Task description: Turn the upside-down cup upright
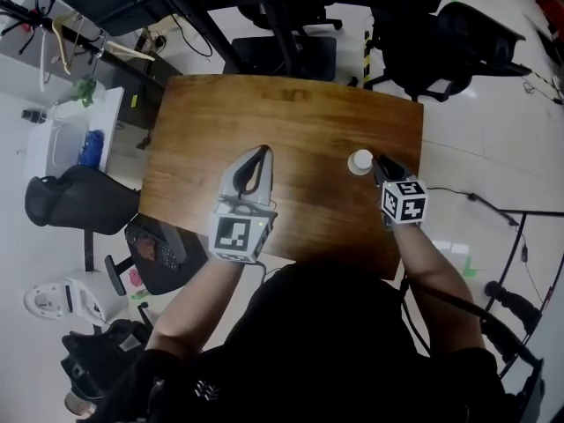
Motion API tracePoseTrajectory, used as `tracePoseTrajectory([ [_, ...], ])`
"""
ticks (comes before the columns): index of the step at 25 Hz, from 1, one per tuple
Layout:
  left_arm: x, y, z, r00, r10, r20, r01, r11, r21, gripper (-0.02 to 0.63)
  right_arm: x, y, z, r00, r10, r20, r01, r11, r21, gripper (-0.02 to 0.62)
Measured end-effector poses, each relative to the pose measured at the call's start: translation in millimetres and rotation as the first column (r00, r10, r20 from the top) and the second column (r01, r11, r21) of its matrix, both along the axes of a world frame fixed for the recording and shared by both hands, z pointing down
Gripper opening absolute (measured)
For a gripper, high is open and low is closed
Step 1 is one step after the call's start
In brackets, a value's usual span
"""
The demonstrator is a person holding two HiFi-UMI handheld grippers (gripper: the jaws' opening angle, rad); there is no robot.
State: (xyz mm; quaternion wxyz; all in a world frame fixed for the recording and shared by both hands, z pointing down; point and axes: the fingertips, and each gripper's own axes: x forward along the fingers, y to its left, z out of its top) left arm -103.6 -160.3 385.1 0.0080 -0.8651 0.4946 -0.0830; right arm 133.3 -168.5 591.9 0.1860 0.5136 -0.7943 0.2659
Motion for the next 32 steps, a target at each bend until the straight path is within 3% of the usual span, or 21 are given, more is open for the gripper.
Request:
tracePoseTrajectory([
  [7, -26, 4, 6, 0.997, -0.078, 0.03, 0.078, 0.997, -0.018, 0.0, -5, -13, 23, 0.997, 0.032, 0.071, -0.027, 0.997, -0.076, 0.081],
  [15, -33, 4, 8, 0.995, -0.087, 0.051, 0.089, 0.996, -0.027, 0.0, -7, -8, 44, 0.994, 0.058, 0.092, -0.044, 0.988, -0.15, 0.071],
  [24, -30, 7, 4, 0.996, -0.072, 0.058, 0.073, 0.997, -0.022, 0.0, -4, -13, 45, 0.988, 0.086, 0.13, -0.066, 0.987, -0.148, 0.041],
  [32, -40, 10, 0, 0.995, -0.095, 0.042, 0.095, 0.995, -0.009, 0.0, 5, -8, 26, 0.999, 0.002, -0.038, -0.003, 0.999, -0.037, 0.014],
])
